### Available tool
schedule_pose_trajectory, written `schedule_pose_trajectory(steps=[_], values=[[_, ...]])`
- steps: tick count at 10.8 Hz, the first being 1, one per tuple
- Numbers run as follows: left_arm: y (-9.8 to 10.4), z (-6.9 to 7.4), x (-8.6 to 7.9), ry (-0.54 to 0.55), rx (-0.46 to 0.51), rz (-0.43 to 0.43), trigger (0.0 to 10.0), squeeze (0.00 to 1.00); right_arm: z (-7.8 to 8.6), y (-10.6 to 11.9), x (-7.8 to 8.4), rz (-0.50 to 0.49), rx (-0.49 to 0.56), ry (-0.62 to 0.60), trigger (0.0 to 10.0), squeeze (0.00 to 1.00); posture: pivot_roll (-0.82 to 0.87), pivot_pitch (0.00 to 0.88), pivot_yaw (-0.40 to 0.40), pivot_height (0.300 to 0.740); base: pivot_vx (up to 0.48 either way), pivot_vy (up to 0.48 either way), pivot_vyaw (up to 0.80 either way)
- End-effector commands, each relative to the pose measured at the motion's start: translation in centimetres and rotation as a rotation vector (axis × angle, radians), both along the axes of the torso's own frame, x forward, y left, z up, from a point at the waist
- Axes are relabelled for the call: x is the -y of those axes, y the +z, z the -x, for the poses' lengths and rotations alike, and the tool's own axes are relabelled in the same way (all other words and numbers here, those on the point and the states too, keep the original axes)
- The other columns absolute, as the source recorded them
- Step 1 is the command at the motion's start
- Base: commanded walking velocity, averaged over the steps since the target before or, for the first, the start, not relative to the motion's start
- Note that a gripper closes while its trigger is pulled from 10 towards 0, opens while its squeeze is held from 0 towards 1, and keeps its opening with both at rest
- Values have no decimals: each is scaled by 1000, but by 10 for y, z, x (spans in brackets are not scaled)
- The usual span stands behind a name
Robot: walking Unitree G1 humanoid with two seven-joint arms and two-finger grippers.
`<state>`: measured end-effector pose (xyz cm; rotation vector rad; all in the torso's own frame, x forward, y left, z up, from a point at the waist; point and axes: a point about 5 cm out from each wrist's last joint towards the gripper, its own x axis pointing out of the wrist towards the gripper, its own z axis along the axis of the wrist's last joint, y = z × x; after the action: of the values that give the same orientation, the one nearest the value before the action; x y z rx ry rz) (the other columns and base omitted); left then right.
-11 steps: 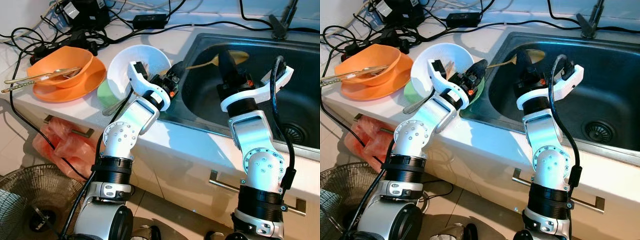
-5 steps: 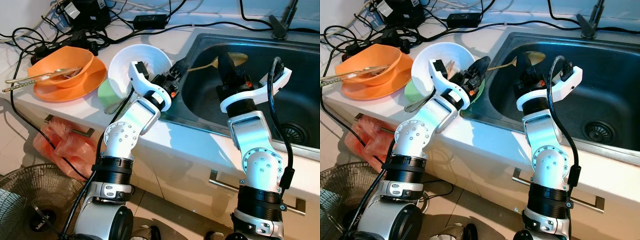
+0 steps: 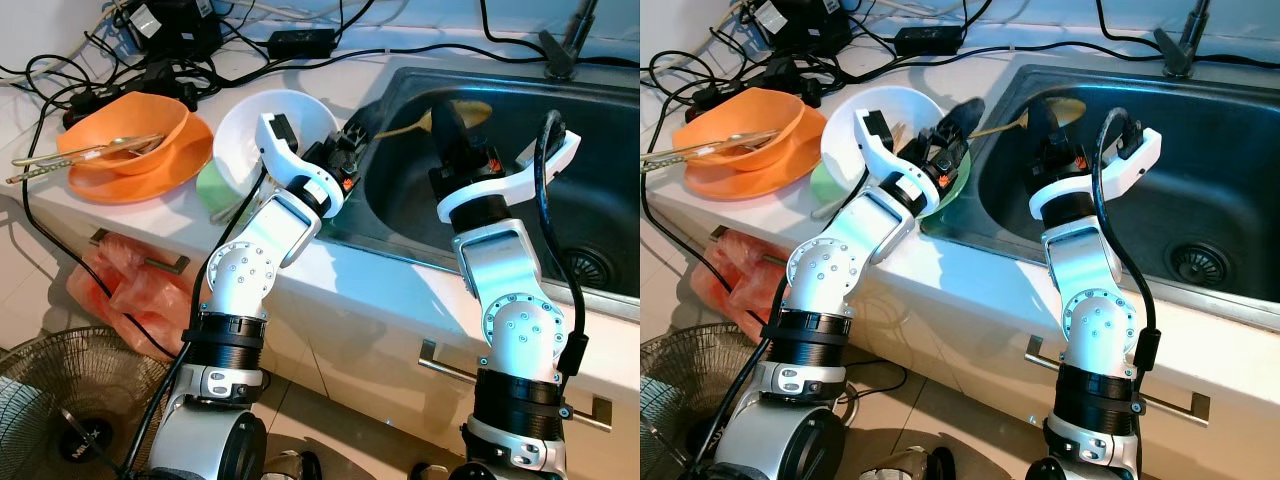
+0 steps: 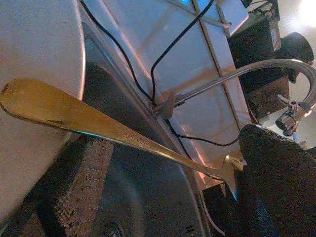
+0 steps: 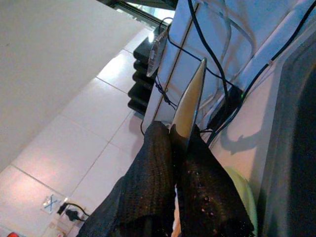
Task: Kitchen organization
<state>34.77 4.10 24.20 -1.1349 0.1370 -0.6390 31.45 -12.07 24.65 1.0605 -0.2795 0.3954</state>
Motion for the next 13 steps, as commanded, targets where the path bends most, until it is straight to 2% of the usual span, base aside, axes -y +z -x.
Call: schedule_pose_trajectory(steps=[1, 2, 3, 4, 7, 8, 9, 10, 13], values=[[1, 5, 12, -19, -1, 47, 10000, 1000, 0, 12, -13, -24, 44, 53, 0, 0, 11, 126, 164, 740, 0, 0, 0], [4, 4, 10, -15, 15, 45, 10000, 929, -1, 14, -12, -29, 50, 49, 0, 0, 11, 125, 163, 740, 0, 0, 0], [7, 4, 10, -14, 25, 45, 10000, 635, -2, 16, -10, -35, 55, 41, 0, 0, 11, 124, 161, 740, 0, 0, 0], [9, 5, 10, -15, 32, 45, 10000, 447, -3, 17, -9, -37, 56, 33, 0, 0, 10, 123, 160, 740, 0, 0, 0], [18, 7, 10, -17, 70, 43, 10000, 439, -6, 20, -8, -36, 61, 13, 0, 0, 13, 120, 159, 740, 0, 0, 0], [25, 8, 10, -17, 96, 43, 10000, 224, -7, 20, -8, -36, 61, 9, 0, 0, 13, 118, 159, 740, 0, 0, 0], [32, 9, 10, -20, 122, 42, 10000, 188, -7, 21, -7, -36, 61, 1, 0, 0, 12, 116, 158, 740, 0, 0, 0], [40, 13, 11, -31, 161, 35, 10000, 0, -9, 22, -3, -27, 63, -20, 0, 0, 12, 114, 158, 740, 0, 0, 0], [37, 27, 9, -91, 244, -60, 10000, 0, -16, 24, 13, -4, 61, -101, 0, 0, 21, 110, 156, 740, 0, 0, 0]])
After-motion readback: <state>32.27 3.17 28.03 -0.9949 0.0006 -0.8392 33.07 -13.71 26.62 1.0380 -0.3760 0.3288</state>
